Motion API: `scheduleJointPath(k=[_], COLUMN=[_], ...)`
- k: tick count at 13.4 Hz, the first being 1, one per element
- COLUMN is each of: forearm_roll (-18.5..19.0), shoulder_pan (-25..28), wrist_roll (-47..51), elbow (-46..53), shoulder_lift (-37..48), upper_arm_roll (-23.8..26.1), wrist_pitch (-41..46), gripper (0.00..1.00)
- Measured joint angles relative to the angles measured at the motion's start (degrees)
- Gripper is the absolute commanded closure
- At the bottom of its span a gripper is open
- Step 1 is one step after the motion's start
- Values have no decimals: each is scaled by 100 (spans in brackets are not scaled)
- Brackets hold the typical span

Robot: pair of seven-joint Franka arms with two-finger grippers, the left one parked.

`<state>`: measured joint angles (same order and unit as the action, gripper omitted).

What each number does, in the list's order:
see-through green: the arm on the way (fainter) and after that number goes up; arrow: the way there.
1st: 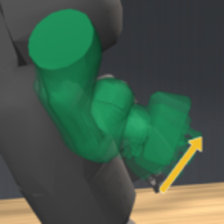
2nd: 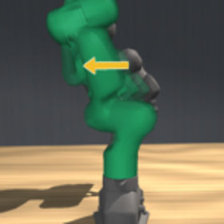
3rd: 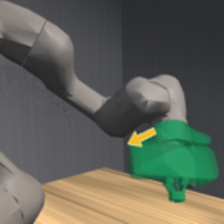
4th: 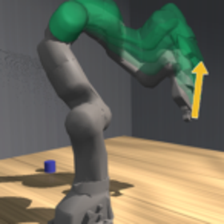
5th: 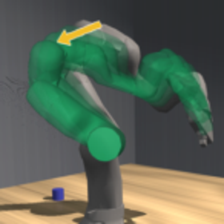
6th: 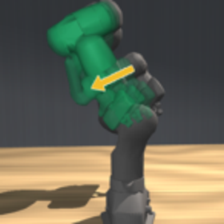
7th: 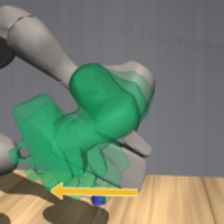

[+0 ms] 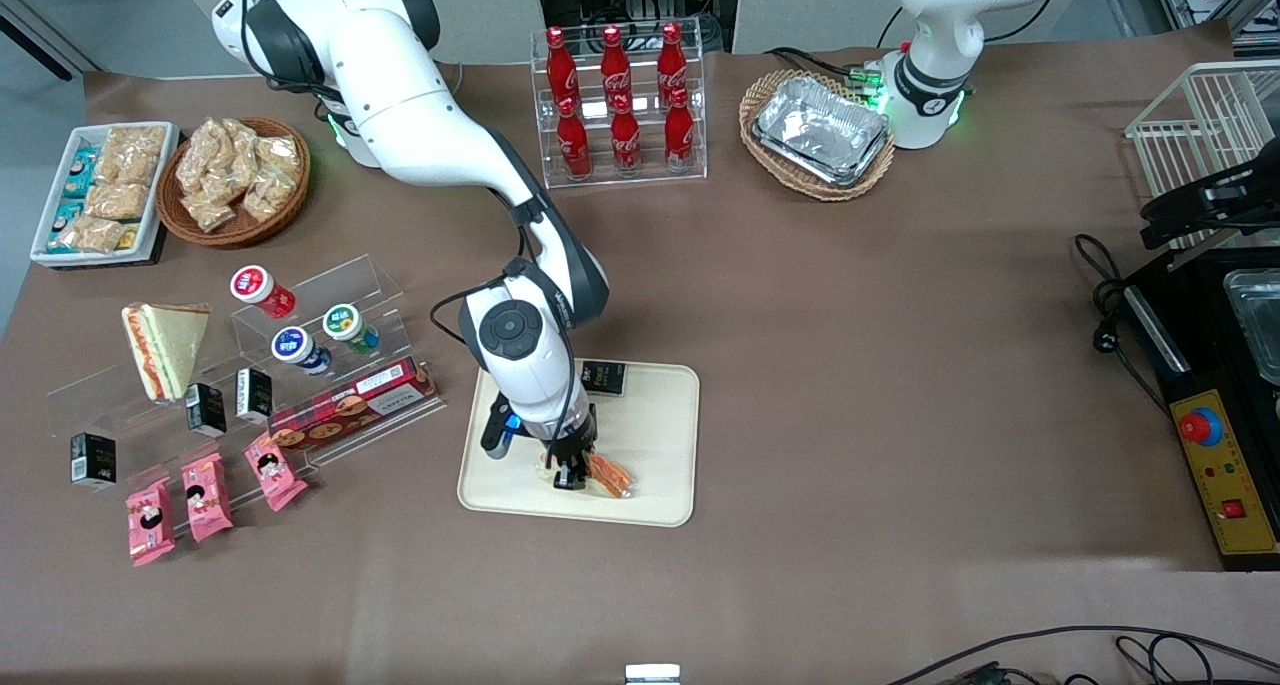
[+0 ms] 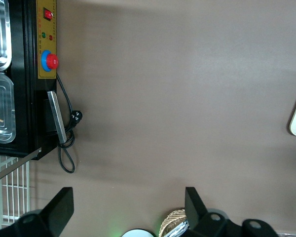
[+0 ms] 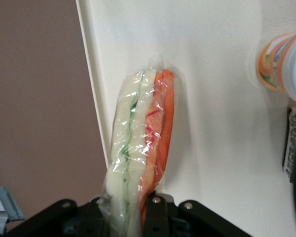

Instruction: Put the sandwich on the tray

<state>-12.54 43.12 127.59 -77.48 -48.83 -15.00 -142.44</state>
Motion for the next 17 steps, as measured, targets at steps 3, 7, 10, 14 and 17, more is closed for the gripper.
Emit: scheduleJointPath(k=[3,7,10,14,17], forearm_roll=[-5,-8,-10,-11,-11], shoulder_pan=[-12,-47,-165,-219,-316], wrist_roll=[-287,-544,-581,-616,-695], elbow=[-5,-73,-53,69,146], shoulder_lift=[-69,-119,-127,209,836], upper_arm_roll=[44,47,53,38,16], wrist_pitch=[-6,-6,-7,443,1102], gripper=[69,0,0,0,0])
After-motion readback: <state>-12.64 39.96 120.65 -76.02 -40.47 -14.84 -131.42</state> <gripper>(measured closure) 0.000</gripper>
